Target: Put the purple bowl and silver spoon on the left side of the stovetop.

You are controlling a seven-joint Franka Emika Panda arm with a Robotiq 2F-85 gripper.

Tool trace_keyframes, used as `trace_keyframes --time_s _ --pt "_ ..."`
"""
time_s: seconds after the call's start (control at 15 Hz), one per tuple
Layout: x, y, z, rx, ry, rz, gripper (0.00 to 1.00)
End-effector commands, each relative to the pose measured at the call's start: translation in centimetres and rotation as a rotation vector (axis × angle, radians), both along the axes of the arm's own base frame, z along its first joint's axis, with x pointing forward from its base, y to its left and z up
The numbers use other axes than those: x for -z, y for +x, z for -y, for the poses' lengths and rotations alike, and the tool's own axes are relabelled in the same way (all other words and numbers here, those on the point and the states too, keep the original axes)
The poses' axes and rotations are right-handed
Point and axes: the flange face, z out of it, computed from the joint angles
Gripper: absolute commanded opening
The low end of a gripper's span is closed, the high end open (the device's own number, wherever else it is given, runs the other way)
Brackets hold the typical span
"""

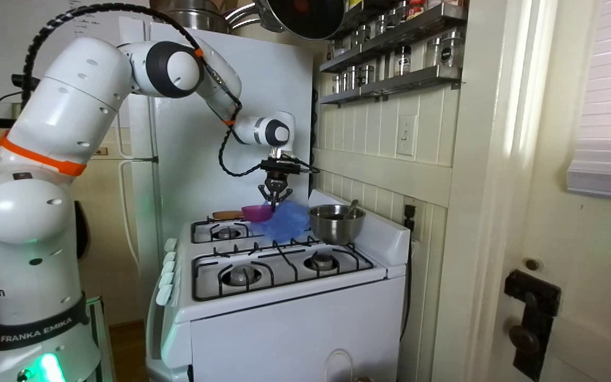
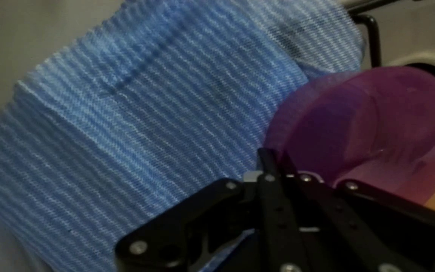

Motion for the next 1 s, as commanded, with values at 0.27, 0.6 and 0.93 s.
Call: trace_keyframes --time_s 0.27,0.6,0.93 --pt "-0.3 0.9 -0.7 -0.049 -0.018 -0.058 0.43" --pt "-2.5 -0.2 -1.3 0.028 -0.17 -0.003 0.81" --pt "-5.3 -1.7 -3.1 0.074 -0.316 0.072 1.0"
